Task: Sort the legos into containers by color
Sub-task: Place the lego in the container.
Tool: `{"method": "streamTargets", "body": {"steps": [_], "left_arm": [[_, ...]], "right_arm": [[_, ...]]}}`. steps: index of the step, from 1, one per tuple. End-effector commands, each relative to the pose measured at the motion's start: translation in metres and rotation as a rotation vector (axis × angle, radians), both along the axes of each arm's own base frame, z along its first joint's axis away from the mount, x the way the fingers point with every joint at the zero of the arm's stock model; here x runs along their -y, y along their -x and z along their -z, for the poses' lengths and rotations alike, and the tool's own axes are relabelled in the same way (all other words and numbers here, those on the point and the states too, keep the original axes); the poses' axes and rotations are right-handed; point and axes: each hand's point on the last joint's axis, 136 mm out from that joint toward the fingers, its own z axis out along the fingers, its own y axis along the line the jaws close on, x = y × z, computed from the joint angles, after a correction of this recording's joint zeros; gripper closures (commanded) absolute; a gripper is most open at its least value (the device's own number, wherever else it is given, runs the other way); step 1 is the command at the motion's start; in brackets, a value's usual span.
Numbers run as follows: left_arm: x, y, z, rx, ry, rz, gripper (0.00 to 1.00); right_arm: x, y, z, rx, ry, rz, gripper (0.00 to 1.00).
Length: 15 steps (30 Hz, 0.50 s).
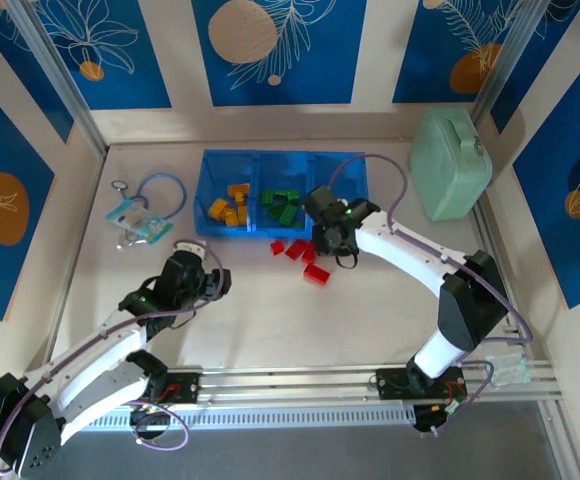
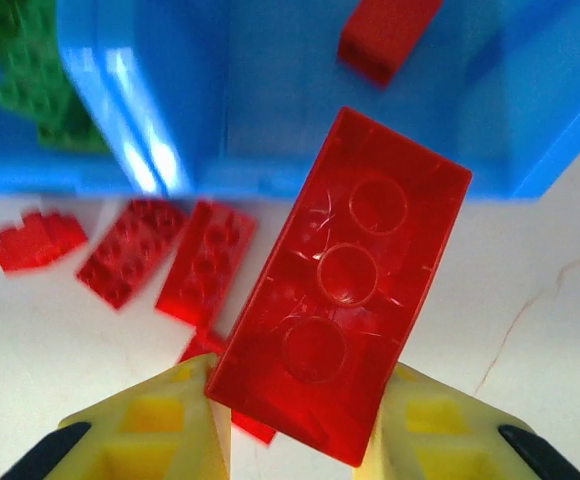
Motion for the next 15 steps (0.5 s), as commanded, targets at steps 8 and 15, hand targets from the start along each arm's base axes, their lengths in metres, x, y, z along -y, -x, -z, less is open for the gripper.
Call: {"method": "streamTargets", "body": {"steps": [8, 15], "left_arm": [[0.024, 0.007, -0.006, 0.004, 0.066, 0.070, 0.34], [0.038, 0.003, -0.008, 0.011, 0.077, 0.112, 0.34]], "right_arm": [[0.007, -0.063, -0.007, -0.022, -0.063, -0.045, 0.37], [0.004, -0.045, -0.012, 0.017, -0.085, -0.045, 0.24]]}}
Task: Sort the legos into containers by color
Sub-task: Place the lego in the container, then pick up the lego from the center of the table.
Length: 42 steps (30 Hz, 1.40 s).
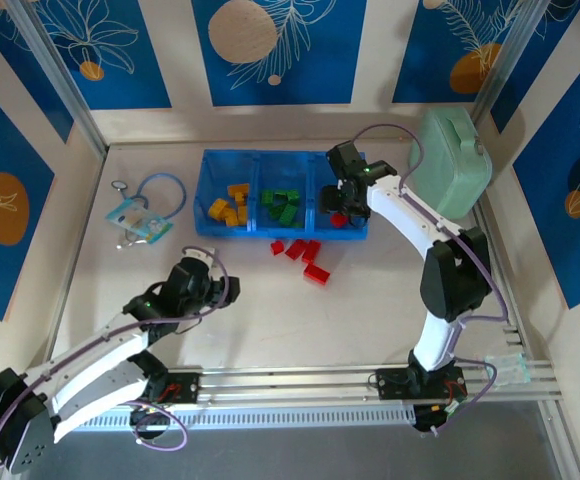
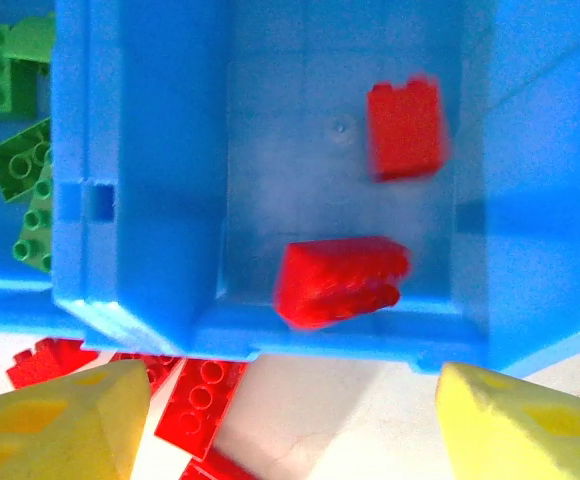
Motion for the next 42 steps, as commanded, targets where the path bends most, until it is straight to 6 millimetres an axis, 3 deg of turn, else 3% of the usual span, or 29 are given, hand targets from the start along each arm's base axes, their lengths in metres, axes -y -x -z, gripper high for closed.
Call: {"method": "streamTargets", "body": {"steps": [1, 9, 16, 23, 32, 42], "left_arm": [[0.018, -0.006, -0.011, 0.023, 0.040, 0.046, 0.34], [0.053, -0.030, -0.007, -0.010, 0.045, 0.105, 0.25], [0.089, -0.074, 0.011, -0.043, -0.010, 0.120, 0.24], [0.113, -0.116, 0.029, -0.058, -0.069, 0.109, 0.26], [0.130, -0.146, 0.045, -0.098, -0.172, 0.161, 0.38], [0.127, -0.139, 0.064, -0.151, -0.215, 0.164, 0.48]], "right_arm": [[-0.004, 0.019, -0.010, 0.018, -0.040, -0.019, 0.24], [0.002, 0.069, -0.004, 0.031, -0.089, -0.006, 0.24], [0.023, 0.119, 0.010, 0.025, -0.146, 0.046, 0.25], [0.050, 0.152, 0.011, 0.056, -0.191, 0.098, 0.27], [0.068, 0.165, 0.015, 0.065, -0.239, 0.136, 0.30], [0.069, 0.162, 0.015, 0.067, -0.258, 0.139, 0.31]]}}
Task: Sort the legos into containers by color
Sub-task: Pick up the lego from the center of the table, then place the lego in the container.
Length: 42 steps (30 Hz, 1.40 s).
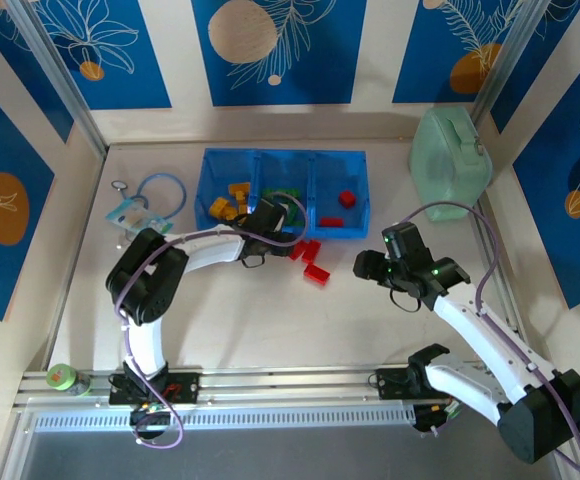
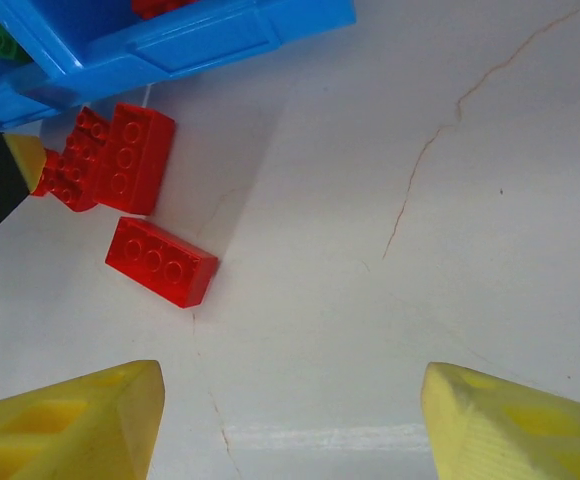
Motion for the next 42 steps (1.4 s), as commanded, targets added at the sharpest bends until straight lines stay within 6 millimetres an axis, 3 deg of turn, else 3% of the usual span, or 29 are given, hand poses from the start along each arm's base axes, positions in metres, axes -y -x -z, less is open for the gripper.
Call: {"method": "streamTargets", "body": {"steps": [1, 7, 12, 15, 19, 24, 30, 34, 42], "left_arm": [[-0.004, 0.003, 0.007, -0.013, -0.030, 0.000, 0.49], [-0.005, 0.006, 0.013, -0.019, -0.046, 0.000, 0.60], [0.000, 0.011, -0.003, 0.013, -0.050, 0.020, 0.71], [0.010, 0.019, -0.024, 0.045, -0.032, 0.045, 0.73], [0.027, 0.021, -0.071, 0.119, 0.039, 0.076, 0.75], [0.049, 0.006, -0.121, 0.183, 0.107, 0.111, 0.76], [0.093, -0.018, -0.152, 0.205, 0.186, 0.170, 0.77], [0.120, -0.037, -0.160, 0.220, 0.215, 0.191, 0.77], [0.151, -0.072, -0.142, 0.214, 0.185, 0.199, 0.77]], "right_arm": [[-0.002, 0.001, 0.000, 0.000, -0.026, -0.011, 0.31], [-0.002, 0.002, 0.002, -0.005, -0.031, -0.006, 0.32], [0.001, 0.003, -0.002, 0.009, -0.031, 0.005, 0.33], [0.002, 0.003, -0.005, 0.017, -0.030, 0.008, 0.34], [0.005, 0.004, -0.005, 0.026, -0.029, 0.020, 0.35], [0.006, 0.005, -0.001, 0.017, -0.040, 0.027, 0.36], [0.007, 0.010, -0.001, 0.021, -0.052, 0.032, 0.37], [0.010, 0.017, -0.001, 0.023, -0.056, 0.038, 0.37], [0.016, 0.025, -0.001, 0.021, -0.054, 0.048, 0.38]]}}
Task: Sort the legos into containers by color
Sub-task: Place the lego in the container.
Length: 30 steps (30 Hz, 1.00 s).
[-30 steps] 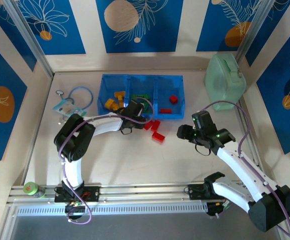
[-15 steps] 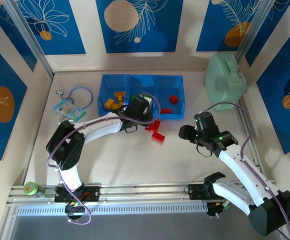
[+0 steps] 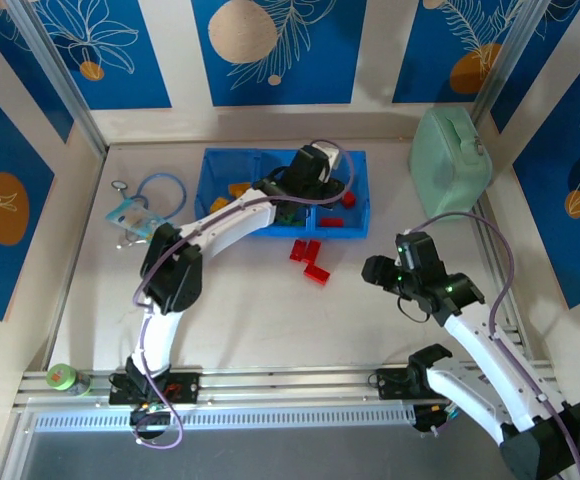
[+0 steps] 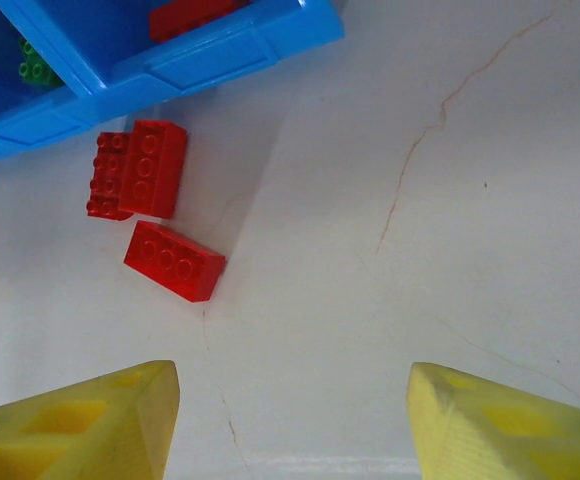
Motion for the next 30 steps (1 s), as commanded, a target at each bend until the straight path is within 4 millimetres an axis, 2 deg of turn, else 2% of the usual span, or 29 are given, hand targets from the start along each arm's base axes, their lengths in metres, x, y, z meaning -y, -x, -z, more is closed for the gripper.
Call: {"method": "streamTargets", "body": {"steps": [1, 2, 4, 6, 10, 13, 16, 20, 22, 24, 27, 30], "left_arm": [[0.010, -0.005, 0.000, 0.003, -0.043, 0.031, 0.73], [0.011, -0.007, 0.000, 0.002, -0.052, 0.032, 0.64], [0.010, -0.005, -0.007, 0.002, -0.056, 0.040, 0.39], [0.009, 0.003, -0.019, 0.023, -0.049, 0.048, 0.29], [-0.003, 0.027, -0.038, 0.077, -0.040, 0.062, 0.24], [-0.024, 0.050, -0.038, 0.071, -0.019, 0.053, 0.23], [-0.053, 0.077, -0.028, 0.067, 0.013, 0.028, 0.23], [-0.097, 0.118, 0.005, 0.000, 0.060, -0.030, 0.24], [-0.111, 0.140, 0.021, -0.032, 0.090, -0.043, 0.24], [-0.132, 0.161, 0.046, -0.067, 0.072, -0.078, 0.24], [-0.158, 0.189, 0.079, -0.131, 0.049, -0.119, 0.25], [-0.177, 0.214, 0.101, -0.159, 0.017, -0.139, 0.25]], "right_arm": [[0.001, 0.009, 0.007, -0.039, -0.015, 0.006, 0.38], [0.000, 0.009, 0.007, -0.039, -0.018, 0.001, 0.37], [-0.004, 0.007, 0.006, -0.034, -0.026, -0.020, 0.32], [-0.007, 0.006, 0.007, -0.037, -0.026, -0.047, 0.28], [-0.023, -0.001, 0.009, -0.036, -0.045, -0.131, 0.25], [-0.042, -0.007, 0.008, -0.024, -0.056, -0.216, 0.23], [-0.062, -0.012, 0.011, -0.018, -0.013, -0.319, 0.22], [-0.087, -0.019, 0.024, -0.061, 0.079, -0.433, 0.23], [-0.097, -0.024, 0.031, -0.078, 0.117, -0.491, 0.23], [-0.112, -0.029, 0.039, -0.084, 0.159, -0.584, 0.23], [-0.120, -0.041, 0.051, -0.097, 0.251, -0.642, 0.23], [-0.123, -0.056, 0.064, -0.129, 0.321, -0.668, 0.24]]}}
